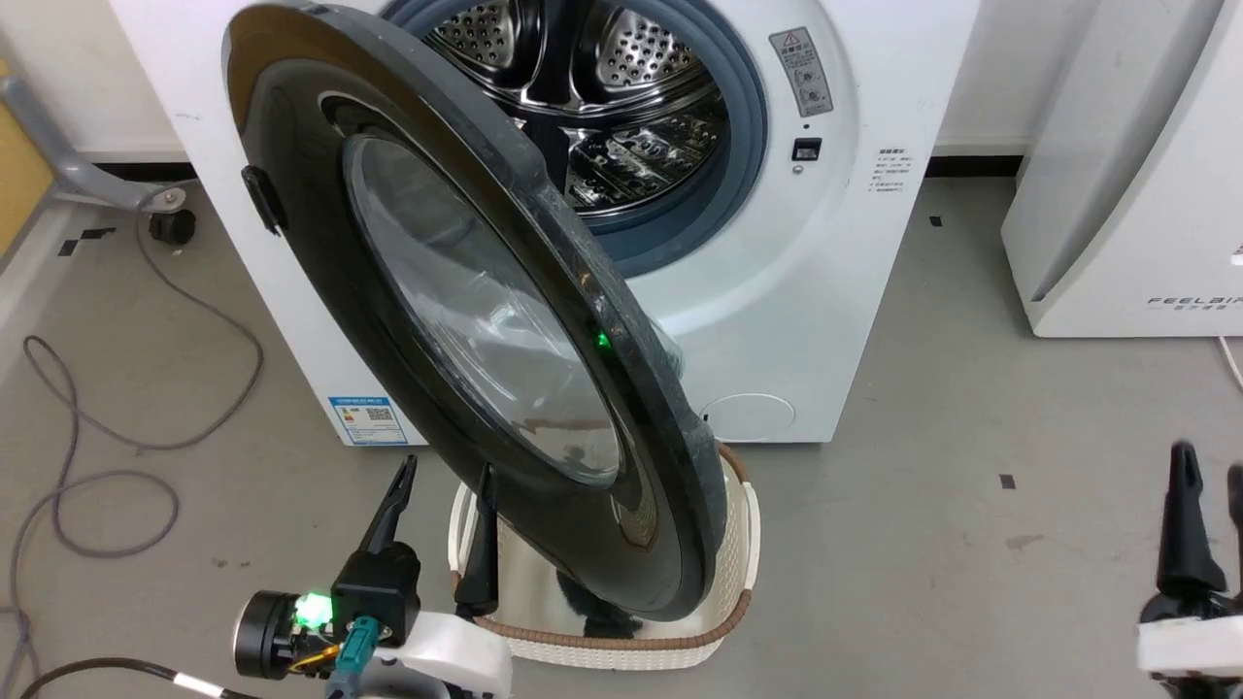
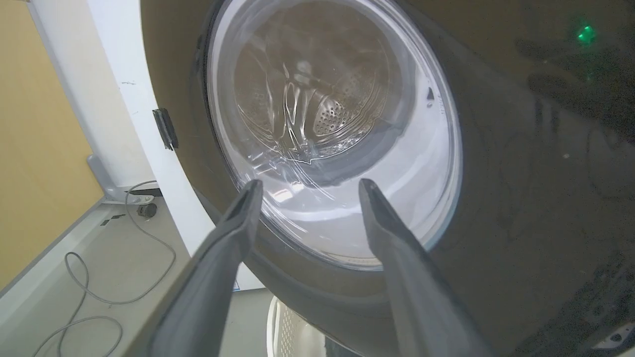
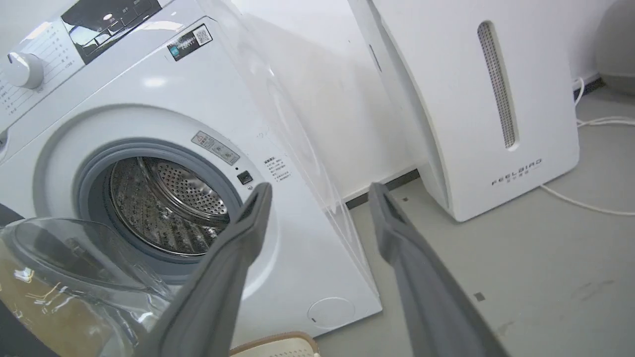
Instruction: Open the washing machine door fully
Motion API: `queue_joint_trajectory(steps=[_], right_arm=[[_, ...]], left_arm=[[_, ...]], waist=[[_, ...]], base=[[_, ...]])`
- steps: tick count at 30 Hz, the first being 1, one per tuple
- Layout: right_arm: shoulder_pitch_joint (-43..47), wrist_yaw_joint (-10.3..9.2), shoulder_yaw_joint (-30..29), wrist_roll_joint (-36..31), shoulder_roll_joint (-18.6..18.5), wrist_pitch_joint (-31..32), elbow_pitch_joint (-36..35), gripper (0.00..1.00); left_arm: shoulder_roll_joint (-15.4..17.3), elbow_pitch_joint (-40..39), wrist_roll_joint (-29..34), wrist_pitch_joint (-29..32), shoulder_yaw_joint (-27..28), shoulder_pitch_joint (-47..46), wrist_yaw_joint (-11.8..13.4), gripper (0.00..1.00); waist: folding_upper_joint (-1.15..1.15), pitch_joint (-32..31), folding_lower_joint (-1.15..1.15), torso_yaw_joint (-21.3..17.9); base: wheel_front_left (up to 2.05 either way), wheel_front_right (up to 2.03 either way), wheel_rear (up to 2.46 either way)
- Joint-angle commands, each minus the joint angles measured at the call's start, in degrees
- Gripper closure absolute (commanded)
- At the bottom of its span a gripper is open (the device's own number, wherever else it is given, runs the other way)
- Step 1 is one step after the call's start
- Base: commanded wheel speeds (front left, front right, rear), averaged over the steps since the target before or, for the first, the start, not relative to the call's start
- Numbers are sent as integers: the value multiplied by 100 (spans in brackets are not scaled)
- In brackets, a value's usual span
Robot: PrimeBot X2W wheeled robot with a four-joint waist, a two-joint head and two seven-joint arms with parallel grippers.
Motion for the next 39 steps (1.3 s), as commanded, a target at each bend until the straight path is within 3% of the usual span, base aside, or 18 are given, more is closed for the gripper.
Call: queue_joint_trajectory(steps=[1,5,10,14,20,21,32,39], right_arm=[[125,5,-101,-465,214,-23,-248,0],[323,5,-190,-2057,581,0,-1034,0],[593,5,227,-3227,773,410,-1673,0],[737,5,586,-3544,836,649,-1806,0],[759,5,646,-3559,869,679,-1619,0],[732,5,634,-3520,874,667,-1510,0],[653,5,637,-3406,876,692,-1311,0],[626,5,652,-3356,877,686,-1257,0]], left_arm=[[6,4,32,-30,14,50,-8,0],[-2,15,42,-30,28,19,-11,0],[-12,26,54,-30,45,9,-8,0],[-16,32,67,-30,48,1,-17,0],[-29,66,67,-30,36,-7,-32,0],[-35,100,53,-30,32,0,-45,100],[-59,-54,30,-30,38,-72,-47,100],[-30,-812,146,-30,69,-272,2,100]], waist=[[0,12,0,4],[0,34,0,9],[0,42,0,5],[0,67,0,5],[0,58,0,35],[0,40,0,39],[0,29,0,51],[0,70,0,79]], base=[[0,0,0],[0,0,0],[0,0,0],[0,0,0],[0,0,0],[0,0,0],[0,0,0],[0,0,0]])
